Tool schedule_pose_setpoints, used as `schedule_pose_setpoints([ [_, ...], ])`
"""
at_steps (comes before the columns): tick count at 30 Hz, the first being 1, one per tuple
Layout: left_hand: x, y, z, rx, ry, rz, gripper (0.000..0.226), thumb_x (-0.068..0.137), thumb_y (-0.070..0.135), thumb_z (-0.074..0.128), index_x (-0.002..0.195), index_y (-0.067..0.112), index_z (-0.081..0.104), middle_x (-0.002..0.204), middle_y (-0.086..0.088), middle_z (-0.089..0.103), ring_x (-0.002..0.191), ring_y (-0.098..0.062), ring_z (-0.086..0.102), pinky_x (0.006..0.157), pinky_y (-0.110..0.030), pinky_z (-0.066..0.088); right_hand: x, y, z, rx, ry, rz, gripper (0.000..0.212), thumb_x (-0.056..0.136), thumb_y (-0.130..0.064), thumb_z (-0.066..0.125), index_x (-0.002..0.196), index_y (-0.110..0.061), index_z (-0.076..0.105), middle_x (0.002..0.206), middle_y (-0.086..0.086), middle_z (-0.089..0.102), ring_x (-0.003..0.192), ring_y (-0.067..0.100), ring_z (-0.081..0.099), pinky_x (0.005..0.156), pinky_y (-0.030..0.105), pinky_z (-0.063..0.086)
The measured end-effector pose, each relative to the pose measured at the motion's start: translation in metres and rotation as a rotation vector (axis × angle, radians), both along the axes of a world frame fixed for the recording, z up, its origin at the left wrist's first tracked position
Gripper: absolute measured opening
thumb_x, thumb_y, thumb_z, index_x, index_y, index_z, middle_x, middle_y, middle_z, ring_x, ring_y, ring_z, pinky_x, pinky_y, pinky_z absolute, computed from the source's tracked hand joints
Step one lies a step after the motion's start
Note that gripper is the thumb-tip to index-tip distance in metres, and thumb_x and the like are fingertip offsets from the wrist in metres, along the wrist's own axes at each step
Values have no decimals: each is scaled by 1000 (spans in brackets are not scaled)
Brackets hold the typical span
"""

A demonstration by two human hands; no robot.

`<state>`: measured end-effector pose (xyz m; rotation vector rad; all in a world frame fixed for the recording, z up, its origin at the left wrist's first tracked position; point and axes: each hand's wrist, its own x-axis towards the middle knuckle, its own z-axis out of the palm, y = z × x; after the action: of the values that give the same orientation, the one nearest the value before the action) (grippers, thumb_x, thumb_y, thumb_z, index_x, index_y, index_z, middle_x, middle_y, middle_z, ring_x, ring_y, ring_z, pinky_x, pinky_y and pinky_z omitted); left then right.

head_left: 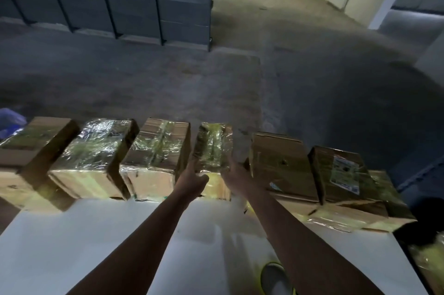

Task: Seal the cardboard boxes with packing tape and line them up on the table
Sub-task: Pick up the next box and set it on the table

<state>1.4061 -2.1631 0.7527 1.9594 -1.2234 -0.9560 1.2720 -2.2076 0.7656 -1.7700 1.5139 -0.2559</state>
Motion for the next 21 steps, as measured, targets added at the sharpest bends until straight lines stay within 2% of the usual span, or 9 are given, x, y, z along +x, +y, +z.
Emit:
schedule_pose_setpoints([
  [2, 9, 0, -8, -9, 52, -2, 53, 77, 19, 56, 130, 16, 53, 110, 1, 66, 89, -17, 62, 57, -22, 47, 4, 3, 0, -16, -7, -81, 57, 96, -30, 42, 149, -27, 22, 137, 17, 49, 117, 34, 53, 80, 30, 32],
  [4, 18, -1, -15, -23, 76, 24, 55, 70, 37, 56, 122, 19, 59, 104, 5, 69, 92, -19, 66, 73, -34, 56, 2, 7, 6, 6, 23, -157, 50, 100, -33, 41, 144, -12, 32, 132, 17, 53, 115, 33, 54, 81, 29, 36],
  [7, 24, 4, -18, -16, 22, -2, 62, 76, 41, 58, 132, 17, 51, 116, -1, 63, 101, -28, 61, 85, -42, 52, -1, 15, 8, 78, 77, -210, 41, 99, -34, 39, 126, -5, 48, 106, 16, 61, 92, 30, 59, 78, 33, 47],
  [9, 27, 14, -14, 37, -36, -66, 63, 78, 39, 47, 130, 3, 53, 116, -16, 63, 99, -36, 62, 80, -40, 51, -1, 25, 2, 149, 70, -204, 25, 96, -39, 41, 97, -17, 53, 73, 8, 56, 62, 23, 53, 64, 32, 46],
  [11, 30, 21, -16, 93, -30, -109, 51, 85, 32, 46, 114, -7, 61, 101, -20, 65, 88, -38, 65, 73, -40, 52, -3, 38, -2, 162, 92, -220, 26, 95, -43, 43, 78, -23, 47, 63, 5, 52, 51, 20, 49, 57, 28, 43],
  [13, 33, 29, -20, 152, -41, -144, 40, 92, 29, 50, 103, -7, 64, 90, -16, 64, 81, -35, 66, 68, -37, 53, -9, 53, -3, 156, 167, -233, 36, 97, -43, 42, 73, -17, 49, 63, 5, 56, 52, 19, 53, 56, 26, 45],
  [16, 34, 46, -27, 185, -82, -211, 43, 93, 39, 53, 93, -2, 65, 83, -12, 66, 76, -31, 67, 67, -33, 53, -16, 75, -4, 199, 221, -243, 50, 98, -49, 40, 65, -13, 50, 53, 4, 54, 44, 17, 53, 52, 24, 47],
  [18, 32, 62, -28, 173, 11, -226, 34, 91, 41, 60, 85, 7, 61, 78, -7, 65, 73, -27, 67, 66, -35, 57, -19, 86, -8, 203, 259, -248, 54, 97, -51, 40, 63, -11, 52, 50, 3, 55, 38, 13, 51, 46, 19, 45],
  [21, 27, 82, -34, 177, 127, -265, 39, 82, 44, 71, 96, 10, 62, 84, -7, 69, 68, -24, 70, 57, -38, 60, -26, 100, -13, 226, 308, -196, 53, 99, -45, 41, 64, -8, 56, 56, 9, 59, 42, 17, 54, 48, 24, 52],
])
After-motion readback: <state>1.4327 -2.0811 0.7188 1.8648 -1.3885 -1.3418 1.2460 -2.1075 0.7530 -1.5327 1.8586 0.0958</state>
